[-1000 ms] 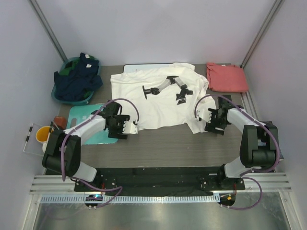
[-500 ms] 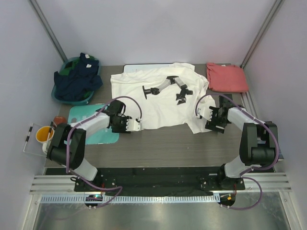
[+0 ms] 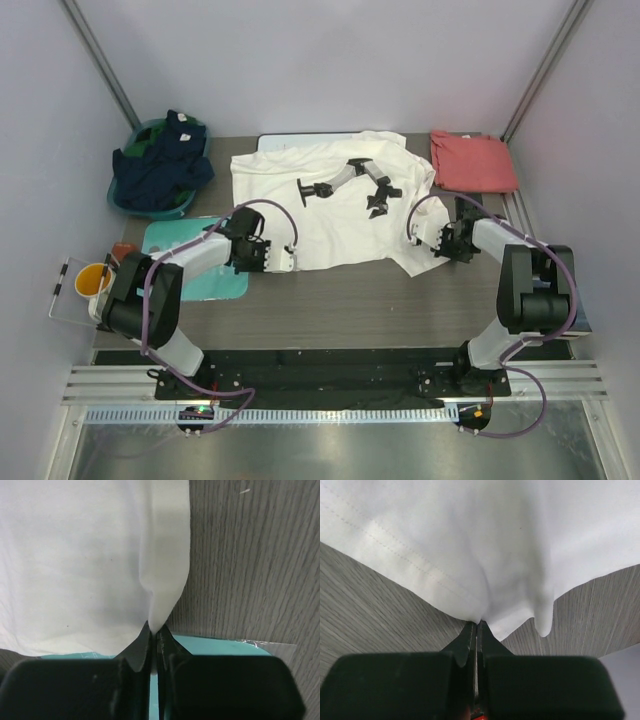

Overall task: Fold and stack the t-shirts
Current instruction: Flatten the tshirt out

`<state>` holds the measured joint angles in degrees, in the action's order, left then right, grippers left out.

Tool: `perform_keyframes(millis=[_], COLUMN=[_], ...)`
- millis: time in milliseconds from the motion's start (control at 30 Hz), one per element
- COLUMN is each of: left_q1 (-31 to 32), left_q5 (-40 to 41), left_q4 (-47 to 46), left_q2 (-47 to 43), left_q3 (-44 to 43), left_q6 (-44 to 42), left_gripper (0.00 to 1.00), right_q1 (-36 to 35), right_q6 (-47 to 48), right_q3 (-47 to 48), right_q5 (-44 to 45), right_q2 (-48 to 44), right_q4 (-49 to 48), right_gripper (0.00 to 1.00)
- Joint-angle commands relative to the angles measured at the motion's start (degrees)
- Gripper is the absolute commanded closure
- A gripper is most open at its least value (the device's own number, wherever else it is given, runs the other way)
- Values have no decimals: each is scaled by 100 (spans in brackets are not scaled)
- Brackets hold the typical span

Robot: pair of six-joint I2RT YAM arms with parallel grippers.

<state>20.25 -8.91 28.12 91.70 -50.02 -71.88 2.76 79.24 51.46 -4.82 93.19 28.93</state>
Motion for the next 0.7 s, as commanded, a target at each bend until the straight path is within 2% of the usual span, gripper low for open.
perform_keyframes(millis=[0,200,333,433,667], left_q1=[5,5,5,5,-12], left_q5=[161,301,495,723,1646], left_q4=[1,-78,-393,-614,-2309], left_q2=[-20,-249,-398,-425,-477], left_q3=[-315,-956,-1684,-2002,-2293], left_q6=[183,647,763,684,526], left_gripper=[100,100,100,100,100], right_q1=[31,31,-83,-197,-558], right_q6=[-41,-163,-313,-576,-682], right_q3=[171,926,1506,1743,2078], right_q5=[-195,-554,-696,-478,682], right_q2=[-54,-721,-1100,-1285,-1356], right_q4=[437,754,562,-52,-1704], right_gripper=[99,99,99,99,99])
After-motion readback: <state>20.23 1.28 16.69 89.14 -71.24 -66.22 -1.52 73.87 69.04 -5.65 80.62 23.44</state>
